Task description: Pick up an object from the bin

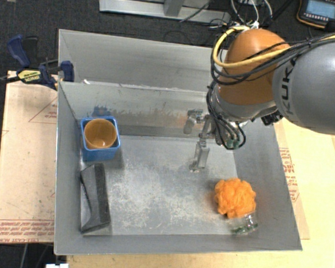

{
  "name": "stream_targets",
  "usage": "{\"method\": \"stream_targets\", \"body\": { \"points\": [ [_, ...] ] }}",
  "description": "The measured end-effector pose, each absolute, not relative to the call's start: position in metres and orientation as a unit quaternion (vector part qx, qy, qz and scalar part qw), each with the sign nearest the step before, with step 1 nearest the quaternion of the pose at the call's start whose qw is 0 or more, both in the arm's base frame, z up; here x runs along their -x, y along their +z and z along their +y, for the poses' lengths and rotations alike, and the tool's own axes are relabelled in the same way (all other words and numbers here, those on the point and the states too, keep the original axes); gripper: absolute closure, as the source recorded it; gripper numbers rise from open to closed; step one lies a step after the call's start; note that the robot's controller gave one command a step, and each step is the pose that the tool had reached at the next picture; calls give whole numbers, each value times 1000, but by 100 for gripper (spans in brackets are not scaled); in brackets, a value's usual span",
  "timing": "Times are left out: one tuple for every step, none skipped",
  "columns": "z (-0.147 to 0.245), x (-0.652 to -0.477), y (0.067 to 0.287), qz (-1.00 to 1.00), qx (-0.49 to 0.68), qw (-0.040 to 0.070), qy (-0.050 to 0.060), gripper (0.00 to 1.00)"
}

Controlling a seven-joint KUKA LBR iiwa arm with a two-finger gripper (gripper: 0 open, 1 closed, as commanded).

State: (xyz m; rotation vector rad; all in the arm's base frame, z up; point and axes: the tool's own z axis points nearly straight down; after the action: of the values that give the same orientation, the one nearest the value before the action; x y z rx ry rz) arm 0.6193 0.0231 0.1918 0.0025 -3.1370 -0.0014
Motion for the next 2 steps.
{"method": "stream_targets", "body": {
  "points": [
    [23, -620, 197, -1000, 0, -1, -1, 0],
    [-21, -574, 140, -1000, 8, -2, -1, 0]
  ]
}}
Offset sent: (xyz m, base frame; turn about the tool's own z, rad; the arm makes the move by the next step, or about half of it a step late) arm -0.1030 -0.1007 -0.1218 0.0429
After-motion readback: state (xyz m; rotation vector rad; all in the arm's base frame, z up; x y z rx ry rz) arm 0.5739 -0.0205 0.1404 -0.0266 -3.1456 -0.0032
